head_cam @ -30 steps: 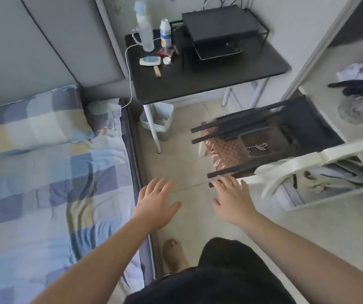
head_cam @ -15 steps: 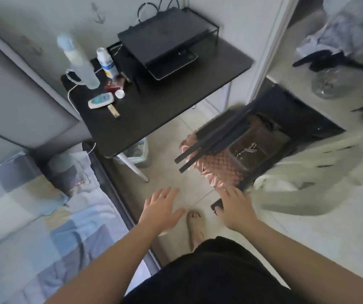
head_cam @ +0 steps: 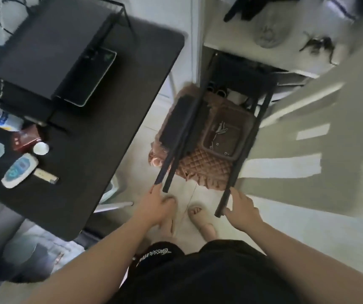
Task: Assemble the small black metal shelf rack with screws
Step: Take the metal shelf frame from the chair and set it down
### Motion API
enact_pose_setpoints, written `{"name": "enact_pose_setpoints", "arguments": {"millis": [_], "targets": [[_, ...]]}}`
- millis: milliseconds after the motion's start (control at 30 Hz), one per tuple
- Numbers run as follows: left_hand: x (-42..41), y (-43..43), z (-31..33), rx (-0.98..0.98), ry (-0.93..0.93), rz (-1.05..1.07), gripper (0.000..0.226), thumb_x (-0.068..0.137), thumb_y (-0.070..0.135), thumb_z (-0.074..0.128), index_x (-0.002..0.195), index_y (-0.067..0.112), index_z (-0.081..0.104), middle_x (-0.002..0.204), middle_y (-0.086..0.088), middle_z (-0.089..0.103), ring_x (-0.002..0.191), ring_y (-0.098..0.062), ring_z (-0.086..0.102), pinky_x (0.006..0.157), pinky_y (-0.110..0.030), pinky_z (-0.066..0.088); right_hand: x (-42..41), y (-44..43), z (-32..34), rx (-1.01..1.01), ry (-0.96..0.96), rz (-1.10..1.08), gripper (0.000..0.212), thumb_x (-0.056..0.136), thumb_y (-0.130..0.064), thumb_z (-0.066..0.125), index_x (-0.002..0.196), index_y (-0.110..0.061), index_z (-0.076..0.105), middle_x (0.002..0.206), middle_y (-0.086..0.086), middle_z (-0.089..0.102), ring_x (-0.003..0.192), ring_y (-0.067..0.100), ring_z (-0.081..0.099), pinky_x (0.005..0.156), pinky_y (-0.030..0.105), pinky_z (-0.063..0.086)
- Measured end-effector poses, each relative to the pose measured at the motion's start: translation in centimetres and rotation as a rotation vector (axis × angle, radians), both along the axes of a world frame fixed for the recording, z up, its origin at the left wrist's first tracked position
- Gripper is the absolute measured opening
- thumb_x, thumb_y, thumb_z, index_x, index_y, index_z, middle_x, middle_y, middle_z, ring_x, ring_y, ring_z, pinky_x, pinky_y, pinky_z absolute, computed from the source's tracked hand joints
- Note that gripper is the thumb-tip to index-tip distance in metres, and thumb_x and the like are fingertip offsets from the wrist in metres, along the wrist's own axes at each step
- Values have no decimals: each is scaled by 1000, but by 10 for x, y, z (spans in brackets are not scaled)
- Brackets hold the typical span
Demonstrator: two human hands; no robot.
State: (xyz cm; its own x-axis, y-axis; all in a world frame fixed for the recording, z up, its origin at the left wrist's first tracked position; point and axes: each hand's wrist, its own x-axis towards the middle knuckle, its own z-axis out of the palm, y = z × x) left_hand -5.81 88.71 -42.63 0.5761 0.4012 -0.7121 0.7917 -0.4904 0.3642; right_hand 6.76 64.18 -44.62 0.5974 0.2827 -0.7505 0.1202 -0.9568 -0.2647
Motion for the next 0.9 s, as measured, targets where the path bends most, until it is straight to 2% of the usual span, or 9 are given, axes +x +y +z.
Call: {"name": "enact_pose_setpoints", "arguments": {"millis": [133, 333, 400, 467, 567, 667, 767, 833, 900], "targets": [[23, 39, -34, -116, 75, 266, 81, 93, 40, 67, 156, 16, 23, 155, -14, 39, 139, -35, 41, 108, -43, 38, -14, 5, -17, -8, 59, -339, 83, 93, -39, 62, 160, -19, 17, 162, 11, 30, 144, 39, 32, 113, 53, 35], [61, 84, -92, -159, 148, 145, 84, 89, 45, 70, 155, 20, 25, 156, -12, 39, 133, -35, 49, 107, -45, 45, -19, 25, -59, 59, 155, -803, 95, 92, -25, 71, 162, -12, 7, 166, 11, 21, 149, 36, 29, 115, 45, 33], [74, 85, -106, -182, 158, 116, 78, 89, 46, 70, 152, 19, 34, 148, -10, 49, 112, -25, 62, 85, -28, 54, -16, 33, -68, 106, 205, -934, 96, 94, -24, 70, 162, -14, 3, 166, 11, 21, 147, 35, 33, 109, 42, 35], [85, 83, -118, -209, 142, 127, 63, 89, 43, 71, 140, 17, 47, 130, -3, 62, 83, -10, 60, 53, -16, 46, -12, 42, -74, 171, 268, -1052, 96, 95, -22, 70, 162, -16, 2, 164, 11, 26, 140, 33, 41, 101, 39, 40], [96, 81, -129, -243, 112, 245, 49, 86, 40, 74, 125, 18, 56, 101, 7, 62, 77, -10, 56, 52, -21, 39, -3, 54, -81, 219, 290, -1170, 80, 94, -20, 70, 157, -13, 21, 141, 14, 49, 118, 34, 54, 90, 40, 46], [99, 78, -129, -274, 125, 311, 36, 85, 36, 76, 107, 10, 64, 78, 2, 67, 66, -14, 65, 52, -25, 48, 4, 59, -82, 288, 256, -1254, 53, 94, -19, 70, 141, -11, 46, 116, 11, 58, 105, 31, 59, 91, 47, 49], [105, 73, -117, -509, 143, 469, 30, 84, 28, 79, 86, 4, 61, 54, -3, 55, 46, -20, 58, 53, -30, 53, 8, 62, -73, 370, 279, -1347, 27, 93, -20, 71, 115, -7, 62, 93, 13, 61, 82, 29, 61, 89, 48, 56], [111, 68, -105, -645, 154, 530, 33, 83, 29, 79, 75, 9, 55, 53, -4, 46, 42, -20, 47, 50, -29, 49, 12, 63, -62, 475, 323, -1469, 21, 93, -20, 72, 105, -7, 62, 76, 9, 59, 70, 27, 61, 75, 43, 59], [118, 64, -91, -681, 140, 534, 34, 85, 28, 78, 72, 11, 52, 53, -3, 43, 42, -18, 42, 46, -27, 45, 17, 65, -50, 548, 366, -1527, 19, 93, -22, 72, 98, -10, 58, 61, 4, 55, 54, 21, 55, 54, 33, 53]]}}
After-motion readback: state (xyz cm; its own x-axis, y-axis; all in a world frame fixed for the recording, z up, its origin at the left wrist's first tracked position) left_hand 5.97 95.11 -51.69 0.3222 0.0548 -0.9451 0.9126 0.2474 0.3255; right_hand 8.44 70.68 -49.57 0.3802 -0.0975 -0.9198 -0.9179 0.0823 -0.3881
